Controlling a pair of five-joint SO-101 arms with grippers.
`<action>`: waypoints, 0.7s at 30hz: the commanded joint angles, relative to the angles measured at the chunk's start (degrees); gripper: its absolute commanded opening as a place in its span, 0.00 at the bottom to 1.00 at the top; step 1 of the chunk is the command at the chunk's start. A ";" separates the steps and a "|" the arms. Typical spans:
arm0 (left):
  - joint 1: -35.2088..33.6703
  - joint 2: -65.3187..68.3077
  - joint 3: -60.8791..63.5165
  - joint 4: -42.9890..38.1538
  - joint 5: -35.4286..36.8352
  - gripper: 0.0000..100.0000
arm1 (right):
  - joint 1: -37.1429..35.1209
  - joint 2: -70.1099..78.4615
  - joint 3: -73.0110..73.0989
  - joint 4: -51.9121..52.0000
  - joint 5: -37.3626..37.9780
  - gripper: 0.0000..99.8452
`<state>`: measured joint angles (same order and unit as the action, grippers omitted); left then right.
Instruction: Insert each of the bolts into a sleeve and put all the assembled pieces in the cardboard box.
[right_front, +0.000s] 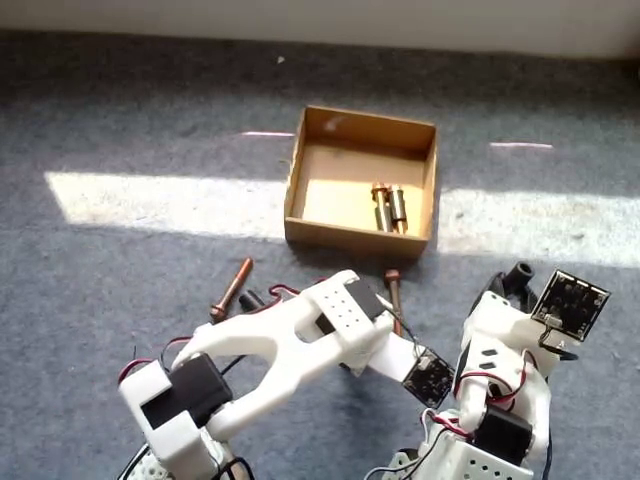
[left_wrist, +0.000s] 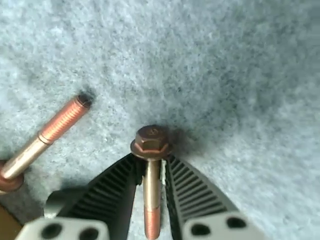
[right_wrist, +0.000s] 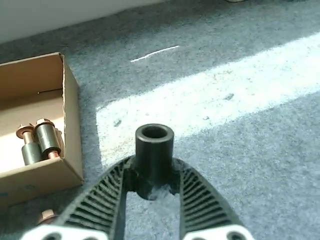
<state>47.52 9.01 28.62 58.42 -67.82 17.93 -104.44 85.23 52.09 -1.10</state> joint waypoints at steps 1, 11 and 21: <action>-3.65 -7.60 0.84 3.96 4.04 0.01 | 0.66 -0.75 -0.66 -1.63 0.00 0.01; -8.57 -35.38 11.38 2.81 33.76 0.01 | 0.66 -0.75 -0.66 -1.63 0.00 0.01; -16.92 -62.29 20.53 -0.09 52.84 0.01 | 0.13 -0.75 -0.57 -1.63 0.00 0.01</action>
<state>34.24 -42.77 49.27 59.65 -23.08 17.93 -104.44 85.23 52.09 -1.10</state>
